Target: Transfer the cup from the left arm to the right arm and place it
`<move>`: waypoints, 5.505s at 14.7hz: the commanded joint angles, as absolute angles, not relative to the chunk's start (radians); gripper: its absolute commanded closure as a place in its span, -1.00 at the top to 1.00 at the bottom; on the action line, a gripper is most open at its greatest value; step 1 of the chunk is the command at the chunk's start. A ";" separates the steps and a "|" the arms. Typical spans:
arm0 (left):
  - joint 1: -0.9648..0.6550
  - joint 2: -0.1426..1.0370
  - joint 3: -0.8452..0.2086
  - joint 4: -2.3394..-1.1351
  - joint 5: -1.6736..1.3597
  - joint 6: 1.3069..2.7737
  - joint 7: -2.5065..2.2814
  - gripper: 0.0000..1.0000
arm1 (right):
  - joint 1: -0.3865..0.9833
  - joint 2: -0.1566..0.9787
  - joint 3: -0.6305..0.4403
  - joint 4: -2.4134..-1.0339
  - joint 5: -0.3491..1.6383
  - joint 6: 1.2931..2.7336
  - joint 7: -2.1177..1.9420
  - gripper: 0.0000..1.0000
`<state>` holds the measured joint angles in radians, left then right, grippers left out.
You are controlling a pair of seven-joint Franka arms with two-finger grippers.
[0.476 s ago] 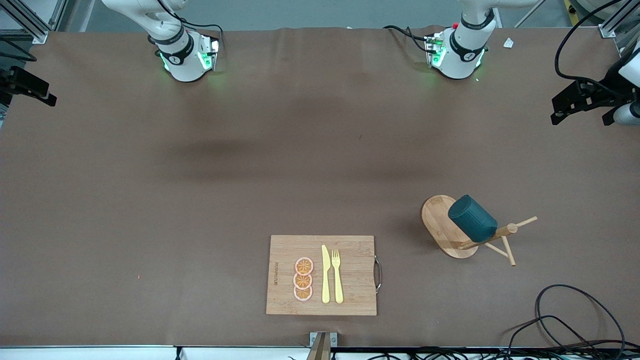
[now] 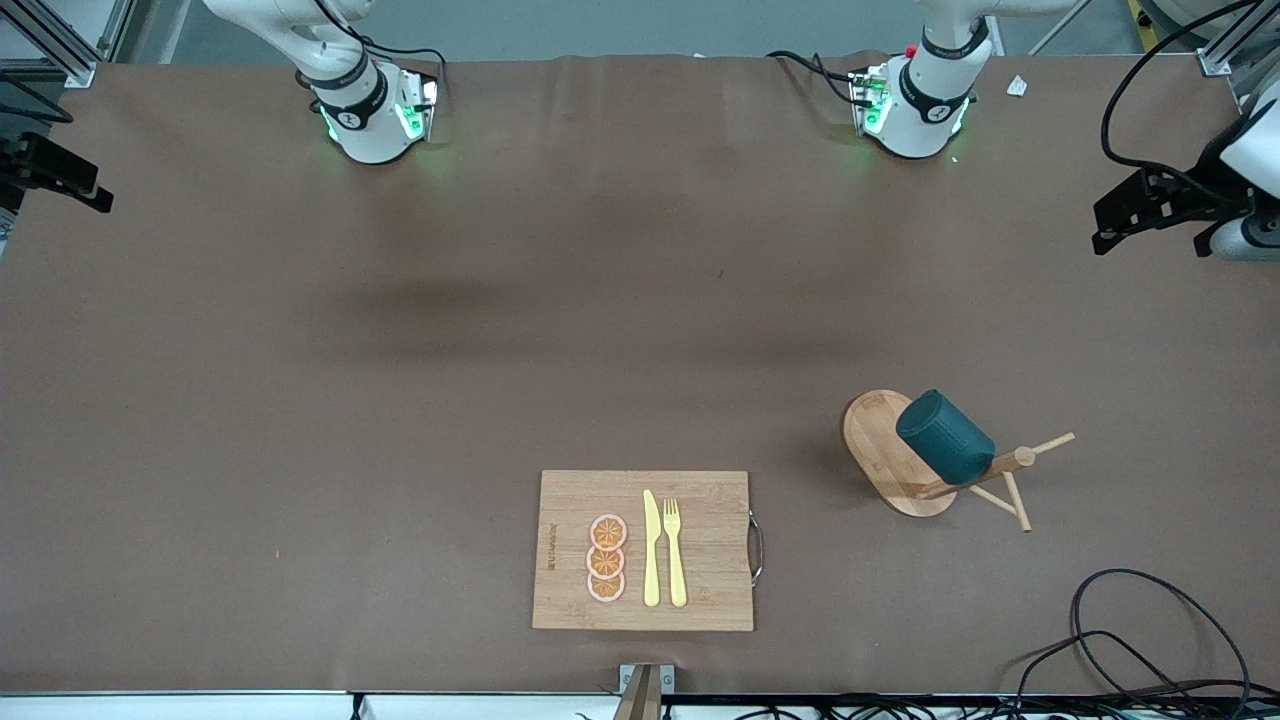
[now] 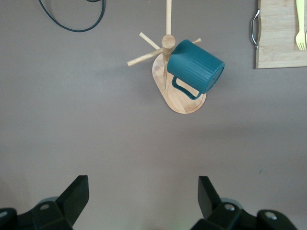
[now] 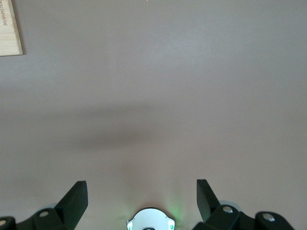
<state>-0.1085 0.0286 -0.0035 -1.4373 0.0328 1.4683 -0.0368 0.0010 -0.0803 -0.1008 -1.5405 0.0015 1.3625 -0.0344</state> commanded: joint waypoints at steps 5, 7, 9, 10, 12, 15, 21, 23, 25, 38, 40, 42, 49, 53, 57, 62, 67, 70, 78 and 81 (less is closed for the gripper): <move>-0.112 0.077 -0.018 -1.433 0.020 1.454 -0.351 1.00 | -0.006 -0.094 -0.097 -1.546 0.009 1.358 -0.043 1.00; -0.112 0.119 -0.018 -1.433 0.005 1.469 -0.460 1.00 | -0.006 -0.094 -0.097 -1.546 0.009 1.358 -0.043 1.00; -0.112 0.164 -0.018 -1.431 -0.037 1.509 -0.587 1.00 | -0.006 -0.094 -0.097 -1.546 0.009 1.358 -0.043 1.00; -0.113 0.185 -0.018 -1.431 -0.038 1.526 -0.656 1.00 | -0.006 -0.094 -0.097 -1.546 0.009 1.358 -0.043 1.00; -0.114 0.221 -0.018 -1.431 -0.038 1.563 -0.727 1.00 | -0.006 -0.094 -0.097 -1.546 0.009 1.358 -0.043 1.00; -0.107 0.277 -0.018 -1.431 -0.077 1.641 -0.810 1.00 | -0.006 -0.094 -0.097 -1.546 0.009 1.358 -0.043 1.00; -0.110 0.386 -0.018 -1.424 -0.127 1.778 -0.957 1.00 | -0.006 -0.094 -0.097 -1.546 0.009 1.358 -0.043 1.00; -0.107 0.423 -0.018 -1.416 -0.146 1.795 -0.977 1.00 | -0.006 -0.094 -0.097 -1.546 0.009 1.358 -0.043 1.00; -0.103 0.452 -0.018 -1.417 -0.170 1.833 -0.977 1.00 | -0.006 -0.094 -0.097 -1.546 0.009 1.358 -0.043 1.00; -0.112 0.534 -0.018 -1.420 -0.247 1.942 -0.989 1.00 | -0.008 -0.094 -0.097 -1.546 0.009 1.359 -0.043 1.00; -0.112 0.532 -0.018 -1.422 -0.247 1.942 -0.989 0.78 | -0.008 -0.094 -0.097 -1.546 0.009 1.359 -0.043 1.00; -0.110 0.531 -0.020 -1.420 -0.248 1.939 -0.988 0.28 | -0.008 -0.094 -0.097 -1.546 0.009 1.359 -0.043 1.00; -0.106 0.502 -0.029 -1.420 -0.265 1.882 -1.037 0.19 | -0.005 -0.094 -0.097 -1.546 0.009 1.358 -0.041 1.00; -0.103 0.468 -0.070 -1.422 -0.272 1.807 -1.130 0.21 | -0.002 -0.094 -0.095 -1.546 0.009 1.359 -0.041 1.00; -0.100 0.434 -0.086 -1.430 -0.278 1.737 -1.146 0.21 | 0.000 -0.094 -0.095 -1.546 0.009 1.359 -0.041 1.00; -0.107 0.381 -0.144 -1.427 -0.264 1.709 -1.222 0.21 | -0.005 -0.094 -0.095 -1.546 0.009 1.359 -0.041 1.00; -0.150 0.360 -0.270 -1.420 -0.155 1.765 -1.377 0.21 | -0.003 -0.095 -0.094 -1.546 0.009 1.359 -0.041 1.00; -0.204 0.360 -0.307 -1.420 -0.086 1.819 -1.449 0.20 | -0.005 -0.095 -0.095 -1.546 0.009 1.362 -0.041 1.00; -0.443 0.374 -0.308 -1.427 0.199 1.979 -1.517 0.19 | -0.008 -0.094 -0.098 -1.546 0.008 1.374 -0.043 1.00; -0.555 0.411 -0.308 -1.428 0.403 2.037 -1.644 0.19 | -0.003 -0.095 -0.097 -1.546 0.006 1.374 -0.041 1.00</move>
<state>-0.4967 0.3914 -0.3125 -1.4282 0.2955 2.0000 -1.5753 0.0006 -0.0804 -0.1018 -1.5399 0.0015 1.3705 -0.0344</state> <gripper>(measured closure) 0.163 0.000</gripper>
